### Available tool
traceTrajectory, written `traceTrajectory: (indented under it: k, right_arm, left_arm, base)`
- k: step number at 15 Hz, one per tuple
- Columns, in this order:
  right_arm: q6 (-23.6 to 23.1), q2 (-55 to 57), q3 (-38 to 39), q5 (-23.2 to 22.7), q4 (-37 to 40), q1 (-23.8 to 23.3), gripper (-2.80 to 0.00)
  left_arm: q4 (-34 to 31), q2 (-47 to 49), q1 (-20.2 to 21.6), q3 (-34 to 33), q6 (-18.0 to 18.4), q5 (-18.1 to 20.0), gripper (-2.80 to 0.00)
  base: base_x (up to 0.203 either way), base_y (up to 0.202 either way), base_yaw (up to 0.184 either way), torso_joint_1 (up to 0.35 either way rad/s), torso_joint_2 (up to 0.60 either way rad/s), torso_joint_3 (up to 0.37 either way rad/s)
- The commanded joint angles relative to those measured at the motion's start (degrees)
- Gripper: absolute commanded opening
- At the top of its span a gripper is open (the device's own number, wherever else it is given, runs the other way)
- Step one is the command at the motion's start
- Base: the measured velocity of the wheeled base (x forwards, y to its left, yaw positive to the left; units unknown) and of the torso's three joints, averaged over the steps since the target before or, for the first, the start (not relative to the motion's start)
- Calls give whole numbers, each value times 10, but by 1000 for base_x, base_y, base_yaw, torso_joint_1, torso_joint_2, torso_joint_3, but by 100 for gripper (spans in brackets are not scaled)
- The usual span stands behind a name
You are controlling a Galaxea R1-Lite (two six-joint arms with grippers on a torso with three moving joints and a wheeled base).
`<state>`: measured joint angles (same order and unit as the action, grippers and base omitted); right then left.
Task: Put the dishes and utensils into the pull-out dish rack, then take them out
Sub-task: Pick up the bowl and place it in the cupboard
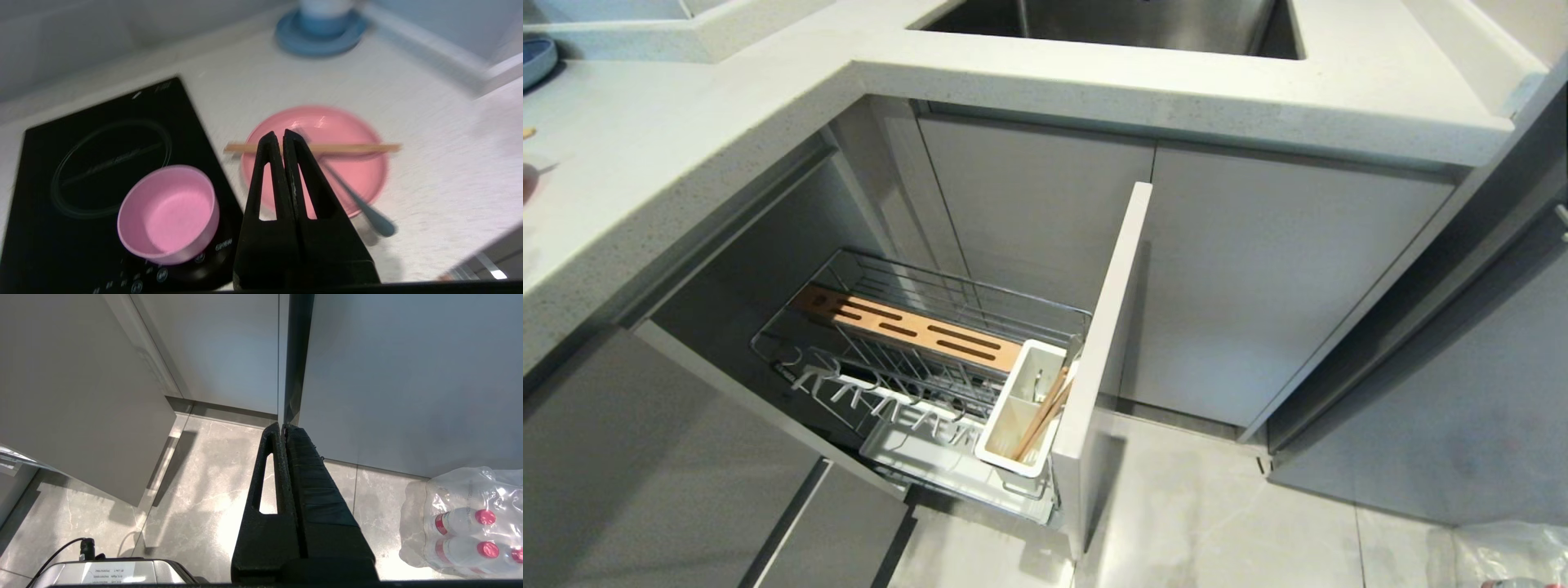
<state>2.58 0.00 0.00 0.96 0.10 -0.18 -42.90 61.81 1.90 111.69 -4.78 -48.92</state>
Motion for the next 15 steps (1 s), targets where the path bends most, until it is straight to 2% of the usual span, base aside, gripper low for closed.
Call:
traceTrajectory:
  k: [1, 4, 7, 9, 11, 13, 15]
  right_arm:
    - [0, 0, 1, 0, 0, 0, -280]
    - [1, 0, 1, 0, 0, 0, -280]
    - [1, 0, 1, 0, 0, 0, -280]
    - [1, 0, 1, 0, 0, 0, -280]
    - [1, 0, 1, 0, 0, 0, -280]
    - [1, 0, 1, 0, 0, 0, -280]
    - [0, 0, 1, 0, 0, 0, -280]
  left_arm:
    - [-28, 55, 35, 10, -26, -5, -280]
    - [-146, 79, 110, 9, -125, 21, -280]
    - [-200, 95, 218, 8, -182, 118, -280]
    - [-218, 103, 304, 8, -194, 207, -280]
    - [-225, 111, 371, 8, -196, 282, -280]
    - [-222, 125, 420, 8, -197, 338, -280]
    - [-205, 134, 448, 9, -202, 363, -280]
  base:
    - [0, 0, 0, 0, 0, 0]
    - [0, 0, 0, 0, 0, 0]
    - [0, 0, 0, 0, 0, 0]
    - [0, 0, 0, 0, 0, 0]
    - [0, 0, 0, 0, 0, 0]
    - [0, 0, 0, 0, 0, 0]
    - [0, 0, 0, 0, 0, 0]
